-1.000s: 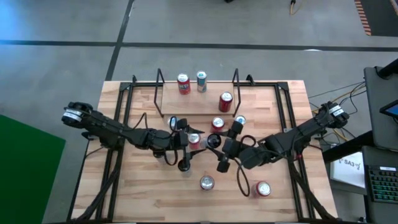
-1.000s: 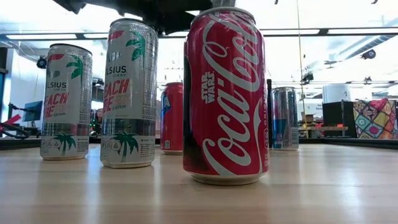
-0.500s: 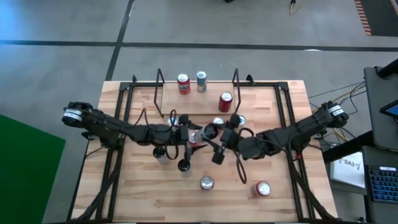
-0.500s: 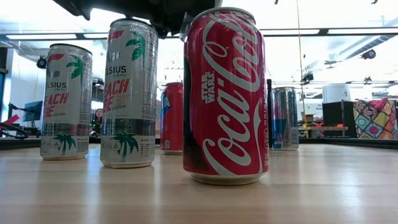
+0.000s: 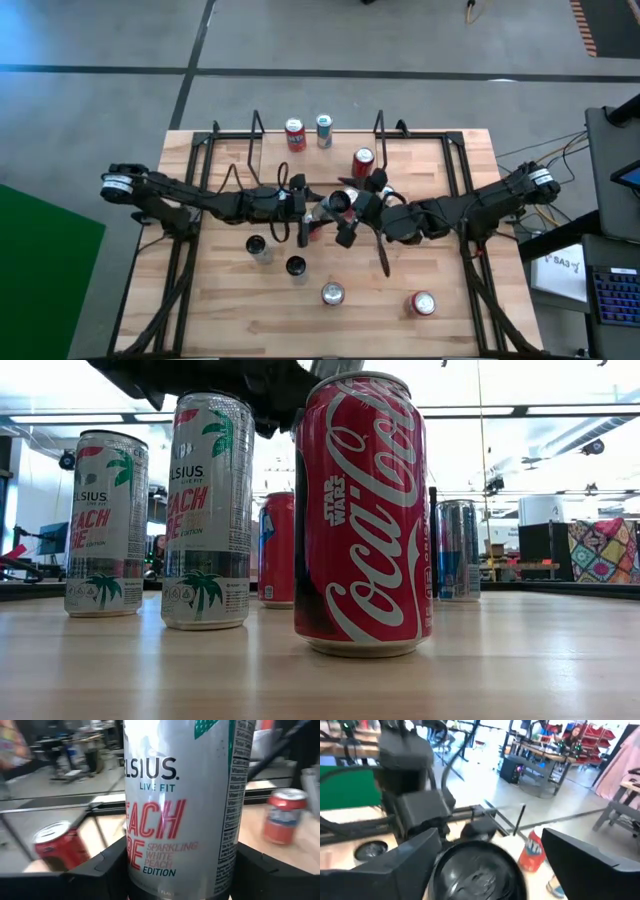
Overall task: Place canned beverage on shelf
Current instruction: Put the bottom right white soda can on the shelf
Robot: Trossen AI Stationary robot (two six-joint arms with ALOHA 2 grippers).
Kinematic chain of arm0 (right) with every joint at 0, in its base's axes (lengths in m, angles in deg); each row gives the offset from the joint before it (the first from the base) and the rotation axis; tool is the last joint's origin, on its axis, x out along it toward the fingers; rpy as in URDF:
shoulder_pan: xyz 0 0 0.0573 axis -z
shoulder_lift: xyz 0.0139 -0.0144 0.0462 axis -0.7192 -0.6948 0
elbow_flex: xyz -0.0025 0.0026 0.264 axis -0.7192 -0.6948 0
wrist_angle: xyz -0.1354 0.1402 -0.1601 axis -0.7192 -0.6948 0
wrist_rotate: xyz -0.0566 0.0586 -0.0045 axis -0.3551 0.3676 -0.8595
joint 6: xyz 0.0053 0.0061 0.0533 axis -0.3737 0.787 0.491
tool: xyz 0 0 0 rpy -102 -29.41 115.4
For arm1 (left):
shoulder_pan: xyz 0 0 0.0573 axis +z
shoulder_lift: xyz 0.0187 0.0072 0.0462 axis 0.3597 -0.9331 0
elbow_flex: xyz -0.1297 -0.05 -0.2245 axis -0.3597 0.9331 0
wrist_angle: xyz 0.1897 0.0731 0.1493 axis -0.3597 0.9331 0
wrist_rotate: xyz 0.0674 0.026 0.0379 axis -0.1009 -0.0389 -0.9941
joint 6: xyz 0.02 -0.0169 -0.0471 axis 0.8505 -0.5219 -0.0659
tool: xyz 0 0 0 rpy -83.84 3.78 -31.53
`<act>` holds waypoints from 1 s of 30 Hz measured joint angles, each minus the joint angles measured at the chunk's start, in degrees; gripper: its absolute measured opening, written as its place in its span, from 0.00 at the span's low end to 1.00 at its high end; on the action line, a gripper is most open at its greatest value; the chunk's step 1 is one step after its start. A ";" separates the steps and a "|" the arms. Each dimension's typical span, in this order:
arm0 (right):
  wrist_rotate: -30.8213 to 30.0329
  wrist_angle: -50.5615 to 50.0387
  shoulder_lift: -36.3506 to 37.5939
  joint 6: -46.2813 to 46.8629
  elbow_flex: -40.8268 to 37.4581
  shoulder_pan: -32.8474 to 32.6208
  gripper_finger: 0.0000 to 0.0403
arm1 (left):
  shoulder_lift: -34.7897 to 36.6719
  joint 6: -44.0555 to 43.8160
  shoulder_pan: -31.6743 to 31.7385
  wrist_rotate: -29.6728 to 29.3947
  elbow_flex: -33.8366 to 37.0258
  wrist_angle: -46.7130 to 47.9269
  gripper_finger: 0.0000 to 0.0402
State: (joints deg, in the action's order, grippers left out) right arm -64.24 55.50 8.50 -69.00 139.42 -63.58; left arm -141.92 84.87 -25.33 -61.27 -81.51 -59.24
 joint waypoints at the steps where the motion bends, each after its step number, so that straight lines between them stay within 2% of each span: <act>1: 0.15 -0.15 0.04 -0.91 0.83 -0.03 0.87 | 0.41 -0.05 0.40 1.75 0.00 -0.19 0.57; 6: 2.54 -7.28 0.04 -4.60 6.12 -0.15 0.89 | 2.86 -2.60 2.60 13.62 0.41 1.07 0.57; 14: 23.43 -17.65 1.06 -8.28 12.72 -0.07 0.89 | 6.41 -5.48 5.87 46.23 2.44 0.26 0.57; 16: 27.31 -18.75 1.93 -9.15 13.29 0.10 0.89 | 6.51 -4.75 5.56 54.59 2.62 0.16 0.57; 19: 28.81 -19.31 2.75 -10.79 13.52 0.20 0.89 | 6.31 -4.53 5.25 64.13 2.91 -0.51 0.58; 25: 30.66 -19.77 2.17 -10.92 13.41 0.23 0.89 | 6.39 -5.04 4.09 65.61 2.93 -4.29 0.58; 30: 35.30 -17.72 -0.62 -12.84 13.34 0.20 0.89 | 6.11 -5.25 4.28 64.84 2.93 -4.41 0.59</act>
State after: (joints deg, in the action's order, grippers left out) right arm -28.93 37.79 7.88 -81.84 152.77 -63.38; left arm -135.81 79.62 -21.05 3.57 -78.58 -63.65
